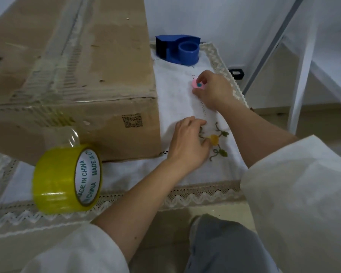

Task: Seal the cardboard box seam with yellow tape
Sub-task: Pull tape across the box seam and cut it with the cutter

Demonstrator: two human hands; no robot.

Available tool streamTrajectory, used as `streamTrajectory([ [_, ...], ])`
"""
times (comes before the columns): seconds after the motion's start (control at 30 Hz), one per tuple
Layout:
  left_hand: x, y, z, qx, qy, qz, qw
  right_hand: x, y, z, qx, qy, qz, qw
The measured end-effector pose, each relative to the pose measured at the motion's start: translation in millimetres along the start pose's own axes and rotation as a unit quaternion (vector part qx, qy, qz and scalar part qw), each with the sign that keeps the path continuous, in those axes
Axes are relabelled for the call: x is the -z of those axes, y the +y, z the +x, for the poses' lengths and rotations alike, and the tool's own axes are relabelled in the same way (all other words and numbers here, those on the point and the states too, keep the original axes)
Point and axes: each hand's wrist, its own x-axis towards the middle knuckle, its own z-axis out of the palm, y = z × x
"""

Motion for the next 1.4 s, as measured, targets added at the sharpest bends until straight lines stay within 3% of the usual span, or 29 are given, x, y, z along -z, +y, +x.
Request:
streamTrajectory([
  [0.1, 2.2, 3.2, -3.6, 0.0, 0.001, -0.007, 1.0, 0.1, -0.9, -5.6, -0.038, -0.005, 0.095, 0.995],
  [0.33, 12.5, 11.9, -23.1, -0.006, 0.005, -0.029, 1.0, 13.9, -2.7, -44.4, -0.064, -0.009, 0.19, 0.98],
  [0.73, 42.4, 17.2, -72.6, -0.015, 0.079, -0.077, 0.994, 28.4, -28.5, -144.8, -0.097, -0.041, 0.428, 0.898],
  [1.13, 76.8, 20.6, -112.5, -0.007, 0.196, -0.173, 0.965, 22.4, -64.8, -211.1, -0.101, -0.039, 0.458, 0.882],
  [1.4, 129.1, 11.1, -136.9, -0.018, 0.391, -0.199, 0.898, 19.4, -95.9, -236.2, -0.073, -0.045, 0.426, 0.901],
])
